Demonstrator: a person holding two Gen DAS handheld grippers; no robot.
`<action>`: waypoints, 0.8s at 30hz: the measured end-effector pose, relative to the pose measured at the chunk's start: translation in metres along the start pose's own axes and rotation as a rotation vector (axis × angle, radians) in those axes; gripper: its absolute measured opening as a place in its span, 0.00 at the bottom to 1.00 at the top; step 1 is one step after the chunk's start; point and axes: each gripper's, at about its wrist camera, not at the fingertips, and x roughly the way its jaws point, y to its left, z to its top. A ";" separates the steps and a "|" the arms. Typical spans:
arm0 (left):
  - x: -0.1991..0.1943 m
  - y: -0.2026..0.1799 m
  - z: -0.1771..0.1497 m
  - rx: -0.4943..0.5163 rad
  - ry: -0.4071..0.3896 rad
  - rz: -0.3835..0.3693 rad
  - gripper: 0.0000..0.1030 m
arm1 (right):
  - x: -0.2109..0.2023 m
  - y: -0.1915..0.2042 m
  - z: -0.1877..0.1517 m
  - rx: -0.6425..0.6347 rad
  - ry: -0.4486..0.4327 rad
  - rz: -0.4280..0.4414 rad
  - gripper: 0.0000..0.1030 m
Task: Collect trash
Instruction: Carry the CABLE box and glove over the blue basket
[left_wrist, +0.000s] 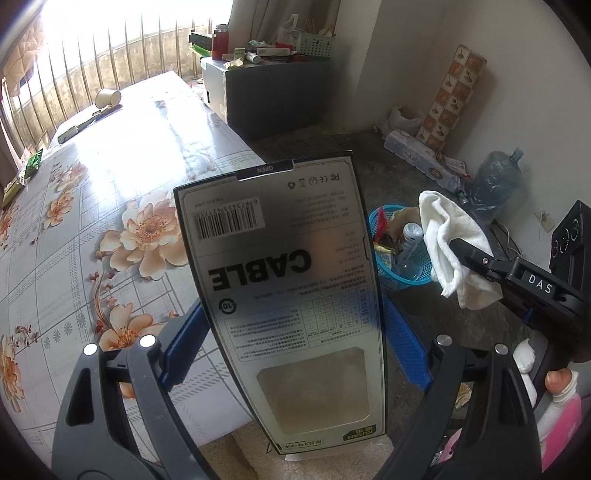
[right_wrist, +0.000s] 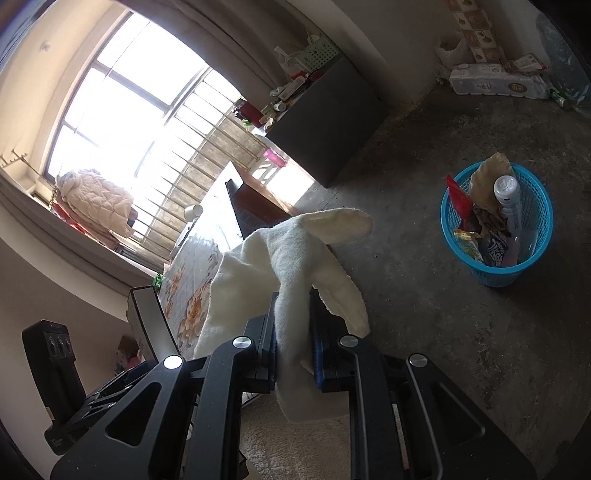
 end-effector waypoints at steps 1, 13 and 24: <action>0.003 -0.006 0.002 0.010 0.005 -0.004 0.83 | -0.003 -0.007 0.001 0.011 -0.006 -0.003 0.14; 0.027 -0.079 0.027 0.137 0.028 -0.063 0.83 | -0.043 -0.082 0.012 0.145 -0.101 -0.042 0.14; 0.041 -0.143 0.047 0.229 0.011 -0.111 0.80 | -0.065 -0.125 0.015 0.221 -0.148 -0.077 0.14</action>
